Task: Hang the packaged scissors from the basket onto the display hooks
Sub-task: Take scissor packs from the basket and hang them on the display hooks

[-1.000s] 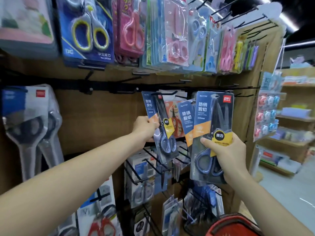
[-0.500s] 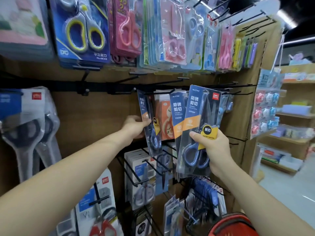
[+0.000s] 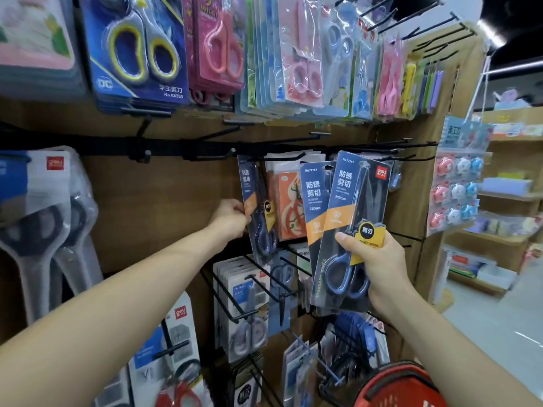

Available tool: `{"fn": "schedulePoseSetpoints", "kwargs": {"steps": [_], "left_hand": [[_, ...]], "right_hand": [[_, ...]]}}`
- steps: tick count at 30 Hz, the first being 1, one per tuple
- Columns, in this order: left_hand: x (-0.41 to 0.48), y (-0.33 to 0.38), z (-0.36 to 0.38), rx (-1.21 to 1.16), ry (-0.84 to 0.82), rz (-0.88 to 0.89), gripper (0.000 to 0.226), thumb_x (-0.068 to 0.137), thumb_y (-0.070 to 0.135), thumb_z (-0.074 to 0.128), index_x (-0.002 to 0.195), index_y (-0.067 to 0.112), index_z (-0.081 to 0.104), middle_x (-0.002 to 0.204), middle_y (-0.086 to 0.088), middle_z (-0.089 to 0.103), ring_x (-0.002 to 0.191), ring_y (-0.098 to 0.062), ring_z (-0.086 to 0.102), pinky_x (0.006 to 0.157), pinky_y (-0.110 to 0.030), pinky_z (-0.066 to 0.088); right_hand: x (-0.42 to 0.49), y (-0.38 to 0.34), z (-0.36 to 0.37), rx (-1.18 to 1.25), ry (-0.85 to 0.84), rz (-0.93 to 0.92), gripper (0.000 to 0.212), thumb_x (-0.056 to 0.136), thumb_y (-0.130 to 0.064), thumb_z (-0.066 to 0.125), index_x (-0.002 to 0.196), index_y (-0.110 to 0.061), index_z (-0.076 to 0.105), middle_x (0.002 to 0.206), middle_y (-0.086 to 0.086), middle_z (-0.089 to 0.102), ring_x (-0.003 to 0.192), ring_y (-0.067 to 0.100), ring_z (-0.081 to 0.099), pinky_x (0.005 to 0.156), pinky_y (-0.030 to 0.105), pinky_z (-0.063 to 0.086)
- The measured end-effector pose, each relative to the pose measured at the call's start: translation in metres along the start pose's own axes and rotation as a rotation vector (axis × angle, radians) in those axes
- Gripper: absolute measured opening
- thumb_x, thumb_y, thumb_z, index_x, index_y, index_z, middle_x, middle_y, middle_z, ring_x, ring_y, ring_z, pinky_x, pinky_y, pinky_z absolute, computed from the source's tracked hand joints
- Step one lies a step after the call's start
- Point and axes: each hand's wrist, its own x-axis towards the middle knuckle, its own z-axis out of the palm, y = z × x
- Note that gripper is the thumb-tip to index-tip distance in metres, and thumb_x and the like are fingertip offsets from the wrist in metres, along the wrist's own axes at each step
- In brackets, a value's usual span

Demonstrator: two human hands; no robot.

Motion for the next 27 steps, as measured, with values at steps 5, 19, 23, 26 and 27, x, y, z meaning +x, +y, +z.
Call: {"fn": "schedulePoseSetpoints", "kwargs": {"steps": [5, 19, 23, 26, 27], "left_hand": [[-0.013, 0.004, -0.002, 0.029, 0.183, 0.101, 0.038, 0.085, 0.019, 0.081, 0.114, 0.021, 0.057, 0.108, 0.001, 0.063, 0.097, -0.017, 0.061, 0.069, -0.027, 0.049], [-0.065, 0.066, 0.022, -0.481, 0.016, 0.48, 0.009, 0.099, 0.019, 0.069, 0.095, 0.018, 0.077, 0.087, 0.002, 0.079, 0.085, -0.017, 0.076, 0.073, -0.043, 0.062], [-0.062, 0.073, 0.026, -0.471, 0.136, 0.48, 0.013, 0.096, 0.021, 0.073, 0.088, 0.014, 0.078, 0.083, -0.002, 0.079, 0.084, -0.024, 0.077, 0.077, -0.051, 0.063], [-0.06, 0.073, 0.028, -0.436, 0.21, 0.483, 0.017, 0.095, 0.022, 0.074, 0.079, 0.021, 0.076, 0.076, 0.003, 0.078, 0.076, -0.016, 0.076, 0.07, -0.044, 0.062], [-0.059, 0.071, 0.028, -0.424, 0.223, 0.467, 0.018, 0.095, 0.022, 0.074, 0.077, 0.023, 0.076, 0.075, 0.005, 0.077, 0.075, -0.013, 0.075, 0.068, -0.042, 0.062]], "right_hand": [[-0.003, 0.0, 0.002, -0.016, -0.021, -0.024, 0.067, 0.053, -0.031, 0.101, 0.1, 0.0, 0.066, 0.099, 0.022, 0.075, 0.1, 0.049, 0.069, 0.093, 0.062, 0.057], [0.001, -0.008, 0.021, 0.054, 0.029, -0.081, 0.053, 0.071, -0.015, 0.093, 0.105, 0.01, 0.06, 0.094, 0.023, 0.07, 0.082, 0.028, 0.067, 0.085, 0.052, 0.058], [0.004, -0.011, 0.028, 0.09, 0.029, -0.066, 0.055, 0.071, -0.014, 0.093, 0.107, 0.01, 0.06, 0.104, 0.028, 0.071, 0.087, 0.033, 0.069, 0.089, 0.057, 0.059], [0.005, -0.01, 0.03, 0.087, -0.005, -0.04, 0.051, 0.073, -0.013, 0.091, 0.11, 0.008, 0.063, 0.102, 0.023, 0.075, 0.096, 0.039, 0.073, 0.092, 0.058, 0.059], [0.005, -0.01, 0.029, 0.084, -0.019, -0.024, 0.05, 0.073, -0.012, 0.09, 0.111, 0.007, 0.064, 0.101, 0.02, 0.076, 0.097, 0.041, 0.073, 0.092, 0.058, 0.059]]}}
